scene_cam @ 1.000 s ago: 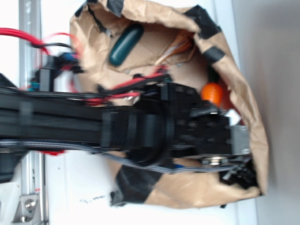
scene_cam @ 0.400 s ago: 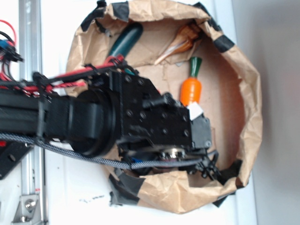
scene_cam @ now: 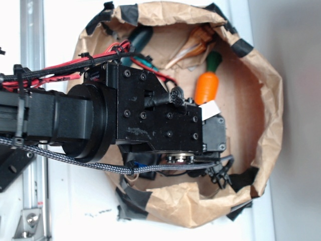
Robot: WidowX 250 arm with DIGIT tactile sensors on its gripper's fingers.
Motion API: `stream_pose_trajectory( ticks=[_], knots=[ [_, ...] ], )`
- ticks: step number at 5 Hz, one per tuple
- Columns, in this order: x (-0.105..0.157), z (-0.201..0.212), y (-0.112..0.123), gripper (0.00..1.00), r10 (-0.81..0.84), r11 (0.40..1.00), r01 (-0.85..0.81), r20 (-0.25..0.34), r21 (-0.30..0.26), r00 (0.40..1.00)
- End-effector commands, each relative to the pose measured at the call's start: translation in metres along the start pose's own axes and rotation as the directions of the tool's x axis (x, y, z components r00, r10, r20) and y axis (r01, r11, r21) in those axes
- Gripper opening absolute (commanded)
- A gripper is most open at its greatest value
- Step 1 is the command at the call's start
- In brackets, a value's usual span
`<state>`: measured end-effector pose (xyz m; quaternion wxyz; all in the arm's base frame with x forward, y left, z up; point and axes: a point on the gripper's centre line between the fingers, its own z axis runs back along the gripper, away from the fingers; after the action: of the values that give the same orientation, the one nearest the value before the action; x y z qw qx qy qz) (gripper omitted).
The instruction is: Grab the wood chip.
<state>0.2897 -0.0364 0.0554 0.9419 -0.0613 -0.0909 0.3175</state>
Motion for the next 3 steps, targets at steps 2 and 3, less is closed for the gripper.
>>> stream_pose_trajectory(
  ticks=[2, 3],
  knots=[
    [0.018, 0.058, 0.005, 0.00, -0.398, 0.916, 0.398, -0.010, 0.045, 0.917],
    [0.019, 0.058, 0.006, 0.00, -0.391, 0.919, 0.393, -0.043, 0.043, 0.919]
  ],
)
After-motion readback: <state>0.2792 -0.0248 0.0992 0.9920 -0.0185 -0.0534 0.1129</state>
